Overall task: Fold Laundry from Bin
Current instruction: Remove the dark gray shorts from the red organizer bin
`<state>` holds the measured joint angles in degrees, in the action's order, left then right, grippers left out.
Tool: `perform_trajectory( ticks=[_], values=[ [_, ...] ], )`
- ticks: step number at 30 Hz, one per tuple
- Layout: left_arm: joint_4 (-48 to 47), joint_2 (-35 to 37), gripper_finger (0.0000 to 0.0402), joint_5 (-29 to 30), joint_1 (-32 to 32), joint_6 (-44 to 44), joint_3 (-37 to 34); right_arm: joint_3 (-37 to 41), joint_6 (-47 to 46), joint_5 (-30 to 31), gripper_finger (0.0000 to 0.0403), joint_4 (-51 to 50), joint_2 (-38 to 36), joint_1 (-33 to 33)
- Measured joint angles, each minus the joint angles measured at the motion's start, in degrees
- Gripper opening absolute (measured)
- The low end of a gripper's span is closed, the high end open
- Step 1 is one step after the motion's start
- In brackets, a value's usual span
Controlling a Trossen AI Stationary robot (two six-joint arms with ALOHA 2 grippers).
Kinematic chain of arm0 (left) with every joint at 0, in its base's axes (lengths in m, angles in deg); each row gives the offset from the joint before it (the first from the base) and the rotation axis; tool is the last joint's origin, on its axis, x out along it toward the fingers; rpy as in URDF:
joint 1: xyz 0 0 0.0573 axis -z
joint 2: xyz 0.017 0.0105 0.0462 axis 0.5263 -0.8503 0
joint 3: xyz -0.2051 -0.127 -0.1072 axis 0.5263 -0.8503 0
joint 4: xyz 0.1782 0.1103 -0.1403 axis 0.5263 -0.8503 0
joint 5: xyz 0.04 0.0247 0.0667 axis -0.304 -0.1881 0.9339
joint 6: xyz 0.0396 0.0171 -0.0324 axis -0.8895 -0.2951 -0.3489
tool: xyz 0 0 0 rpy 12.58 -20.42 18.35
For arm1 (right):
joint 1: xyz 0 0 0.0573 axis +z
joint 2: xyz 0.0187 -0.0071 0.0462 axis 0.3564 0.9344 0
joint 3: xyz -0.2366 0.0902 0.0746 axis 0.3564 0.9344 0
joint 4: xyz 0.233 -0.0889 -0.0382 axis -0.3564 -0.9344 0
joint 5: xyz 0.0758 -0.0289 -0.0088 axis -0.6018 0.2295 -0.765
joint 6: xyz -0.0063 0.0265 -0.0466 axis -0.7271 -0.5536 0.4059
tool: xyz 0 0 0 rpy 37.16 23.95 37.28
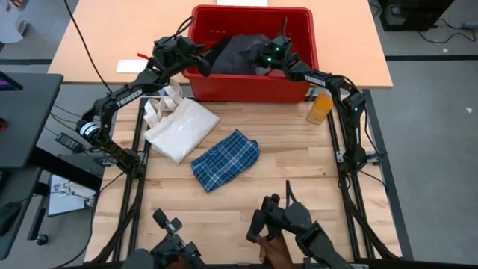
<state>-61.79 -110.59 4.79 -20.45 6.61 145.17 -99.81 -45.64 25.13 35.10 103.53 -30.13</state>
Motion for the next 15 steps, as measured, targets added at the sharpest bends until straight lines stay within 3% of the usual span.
perform_trajectory(
  ticks=[5,11,15],
  values=[
    [0.28,-2.02,0.018,-1.88,2.08,4.79,0.04,0.0,0.24,-0.05,0.0374,-0.4,-0.02,0.3],
    [4.47,-9.19,0.018,-1.91,4.03,10.71,0.28,0.0,0.73,-1.01,0.0374,0.37,-0.02,0.49],
    [4.77,-14.89,0.018,-1.93,3.94,14.32,4.93,0.0,0.75,-2.45,0.0374,0.97,-0.02,0.49]
  ],
)
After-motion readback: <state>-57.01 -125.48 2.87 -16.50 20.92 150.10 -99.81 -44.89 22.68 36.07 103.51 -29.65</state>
